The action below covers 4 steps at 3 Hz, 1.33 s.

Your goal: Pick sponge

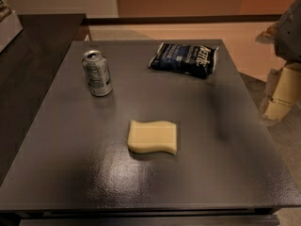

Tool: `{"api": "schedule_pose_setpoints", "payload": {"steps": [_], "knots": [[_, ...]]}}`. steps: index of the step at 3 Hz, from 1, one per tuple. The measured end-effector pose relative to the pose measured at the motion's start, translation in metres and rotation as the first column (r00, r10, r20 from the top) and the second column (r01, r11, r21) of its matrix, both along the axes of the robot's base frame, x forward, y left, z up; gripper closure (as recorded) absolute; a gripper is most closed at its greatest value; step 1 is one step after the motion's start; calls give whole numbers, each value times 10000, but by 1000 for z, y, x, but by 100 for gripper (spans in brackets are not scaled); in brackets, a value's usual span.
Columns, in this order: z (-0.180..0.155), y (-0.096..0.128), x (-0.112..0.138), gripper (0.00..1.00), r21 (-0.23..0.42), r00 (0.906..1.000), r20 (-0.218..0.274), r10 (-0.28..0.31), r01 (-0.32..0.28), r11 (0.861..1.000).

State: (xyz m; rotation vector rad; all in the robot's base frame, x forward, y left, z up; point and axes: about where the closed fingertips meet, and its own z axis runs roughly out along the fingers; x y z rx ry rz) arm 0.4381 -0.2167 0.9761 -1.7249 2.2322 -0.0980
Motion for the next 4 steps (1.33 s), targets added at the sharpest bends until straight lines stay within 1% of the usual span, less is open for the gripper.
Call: {"api": "schedule_pose_setpoints", "payload": {"steps": [1, 2, 3, 4], "knots": [[0, 0, 0, 0, 0, 10000, 0, 0, 0, 10000], [3, 9, 0, 0, -81, 9998, 170, 128, -127, 9999], [-3, 38, 2, 0, -18, 9984, 101, 562, -562, 9984], [-19, 78, 2, 0, 3, 9923, -139, 1228, -1228, 9924]]}}
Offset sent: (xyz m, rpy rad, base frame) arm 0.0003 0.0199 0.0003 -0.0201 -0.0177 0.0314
